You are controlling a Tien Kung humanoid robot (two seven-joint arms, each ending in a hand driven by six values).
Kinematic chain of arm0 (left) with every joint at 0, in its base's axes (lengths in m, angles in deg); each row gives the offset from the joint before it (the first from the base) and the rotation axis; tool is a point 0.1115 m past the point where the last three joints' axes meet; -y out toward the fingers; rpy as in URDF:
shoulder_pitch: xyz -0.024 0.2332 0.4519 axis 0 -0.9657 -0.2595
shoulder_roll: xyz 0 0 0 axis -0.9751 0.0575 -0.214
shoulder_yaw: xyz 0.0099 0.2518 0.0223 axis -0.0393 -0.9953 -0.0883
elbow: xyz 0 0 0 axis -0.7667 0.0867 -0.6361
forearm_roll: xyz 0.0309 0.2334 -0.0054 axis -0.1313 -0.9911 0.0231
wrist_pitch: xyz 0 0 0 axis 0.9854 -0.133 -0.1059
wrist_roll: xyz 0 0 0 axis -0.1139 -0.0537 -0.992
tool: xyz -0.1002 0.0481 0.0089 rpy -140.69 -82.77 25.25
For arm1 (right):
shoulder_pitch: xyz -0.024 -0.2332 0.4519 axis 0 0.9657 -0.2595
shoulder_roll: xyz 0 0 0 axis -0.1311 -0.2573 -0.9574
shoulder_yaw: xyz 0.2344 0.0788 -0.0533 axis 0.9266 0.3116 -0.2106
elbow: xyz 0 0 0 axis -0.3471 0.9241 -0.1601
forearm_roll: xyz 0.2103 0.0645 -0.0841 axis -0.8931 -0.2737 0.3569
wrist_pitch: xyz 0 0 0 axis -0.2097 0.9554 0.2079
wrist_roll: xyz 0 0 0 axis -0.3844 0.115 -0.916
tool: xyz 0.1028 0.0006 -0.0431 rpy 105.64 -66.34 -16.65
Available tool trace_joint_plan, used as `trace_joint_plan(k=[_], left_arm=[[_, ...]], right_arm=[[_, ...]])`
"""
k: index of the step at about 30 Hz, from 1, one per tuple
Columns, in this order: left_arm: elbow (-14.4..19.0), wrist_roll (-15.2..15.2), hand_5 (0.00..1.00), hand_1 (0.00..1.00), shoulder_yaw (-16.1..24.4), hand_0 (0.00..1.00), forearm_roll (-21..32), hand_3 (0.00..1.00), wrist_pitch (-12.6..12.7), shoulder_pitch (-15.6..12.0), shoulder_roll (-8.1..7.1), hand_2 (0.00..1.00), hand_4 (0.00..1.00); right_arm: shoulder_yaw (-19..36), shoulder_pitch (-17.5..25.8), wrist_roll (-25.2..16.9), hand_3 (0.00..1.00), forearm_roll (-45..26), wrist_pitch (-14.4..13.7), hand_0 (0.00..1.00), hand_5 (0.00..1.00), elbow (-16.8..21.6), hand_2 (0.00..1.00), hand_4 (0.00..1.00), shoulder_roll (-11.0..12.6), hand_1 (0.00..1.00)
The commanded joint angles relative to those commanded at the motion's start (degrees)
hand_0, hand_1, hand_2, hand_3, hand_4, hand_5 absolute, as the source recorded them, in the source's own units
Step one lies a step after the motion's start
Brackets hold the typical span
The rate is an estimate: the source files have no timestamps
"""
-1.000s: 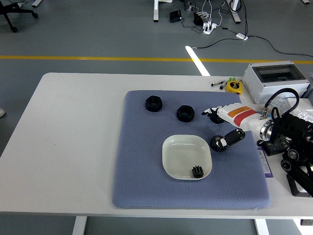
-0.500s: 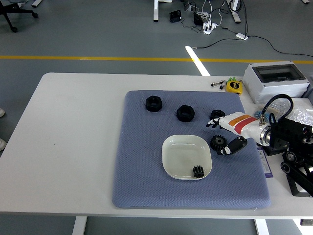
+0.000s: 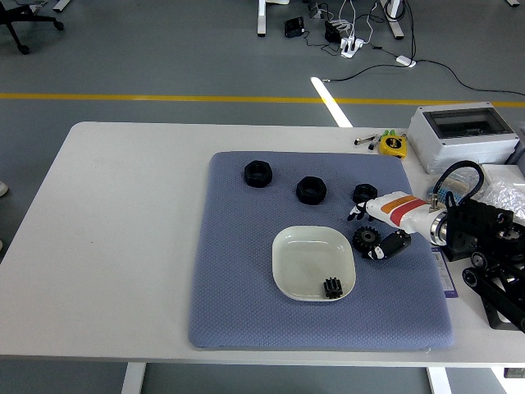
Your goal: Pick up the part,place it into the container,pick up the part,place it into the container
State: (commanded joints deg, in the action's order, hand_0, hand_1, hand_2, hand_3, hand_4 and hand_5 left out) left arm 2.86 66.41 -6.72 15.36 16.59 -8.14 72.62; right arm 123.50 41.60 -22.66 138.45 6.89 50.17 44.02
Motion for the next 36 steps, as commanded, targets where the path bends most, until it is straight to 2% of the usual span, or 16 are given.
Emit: trace_joint_plan(k=[2,3,8,9,14,15,20,21,26,27,32,33,36], left_arm=[[0.0,0.0,0.638,0.611,0.0,0.716,-0.1,0.586,0.0,0.0,0.02,0.691,0.685],[0.0,0.0,0.639,0.611,0.0,0.717,-0.1,0.586,0.0,0.0,0.02,0.691,0.685],[0.0,-0.1,0.639,0.611,0.1,0.717,-0.3,0.586,-0.1,-0.1,0.04,0.691,0.685],[0.0,-0.1,0.64,0.614,0.1,0.717,-0.3,0.586,-0.1,-0.1,0.04,0.692,0.685],[0.0,-0.1,0.64,0.614,0.2,0.717,-0.4,0.586,0.0,-0.2,0.03,0.692,0.685],[0.0,-0.1,0.64,0.617,0.2,0.717,-0.4,0.587,0.0,-0.2,0.03,0.693,0.684],[0.0,-0.2,0.64,0.617,0.4,0.717,-0.7,0.587,-0.1,-0.3,0.03,0.693,0.684],[0.0,-0.2,0.641,0.616,0.4,0.718,-0.7,0.588,-0.1,-0.3,0.03,0.693,0.684],[0.0,-0.3,0.641,0.616,0.7,0.718,-1.1,0.588,-0.1,-0.5,0.02,0.693,0.684],[0.0,-0.4,0.64,0.617,0.8,0.718,-1.2,0.588,-0.1,-0.5,0.02,0.691,0.684],[0.1,-0.5,0.64,0.617,1.0,0.718,-1.6,0.588,-0.2,-0.6,-0.03,0.691,0.684],[0.1,-0.5,0.64,0.618,1.0,0.718,-1.6,0.587,-0.2,-0.5,-0.05,0.69,0.684],[0.1,-0.5,0.64,0.618,0.8,0.718,-1.6,0.587,-0.3,-0.4,-0.09,0.69,0.684]], right_arm=[[-0.3,0.0,-0.1,0.749,-0.3,-0.1,0.609,0.331,-0.5,0.723,0.881,0.0,0.627],[-0.4,0.0,-0.2,0.65,-0.5,-0.2,0.562,0.326,-0.8,0.677,0.856,-0.1,0.597],[-0.8,0.2,-0.6,0.65,-1.4,-0.9,0.562,0.326,-1.7,0.677,0.856,-0.1,0.597],[-0.9,0.2,-0.7,0.605,-1.5,-0.9,0.474,0.318,-1.7,0.61,0.831,-0.1,0.541],[-1.1,0.5,-1.0,0.605,-1.9,-1.5,0.474,0.318,-1.8,0.61,0.831,0.2,0.541],[-1.1,0.5,-1.1,0.505,-1.9,-1.6,0.301,0.313,-1.9,0.488,0.789,0.1,0.423],[-1.4,0.6,-1.3,0.505,-1.5,-2.4,0.301,0.313,-2.1,0.488,0.789,-0.1,0.423],[-1.4,0.7,-1.4,0.485,-1.5,-2.7,0.201,0.238,-2.0,0.426,0.797,-0.1,0.347],[-1.1,0.9,-1.8,0.485,-1.8,-3.9,0.201,0.238,-1.7,0.426,0.797,0.0,0.347],[-1.0,1.0,-1.7,0.453,-1.9,-4.1,0.12,0.213,-1.6,0.348,0.842,0.0,0.233],[-0.1,1.3,-1.6,0.453,-2.5,-5.3,0.12,0.213,-1.0,0.348,0.842,0.5,0.233],[0.1,1.3,-1.5,0.435,-2.5,-5.5,0.072,0.209,-0.9,0.31,0.846,0.6,0.193],[1.2,1.5,-1.3,0.435,-2.1,-5.9,0.072,0.209,-0.3,0.31,0.846,1.0,0.193]])
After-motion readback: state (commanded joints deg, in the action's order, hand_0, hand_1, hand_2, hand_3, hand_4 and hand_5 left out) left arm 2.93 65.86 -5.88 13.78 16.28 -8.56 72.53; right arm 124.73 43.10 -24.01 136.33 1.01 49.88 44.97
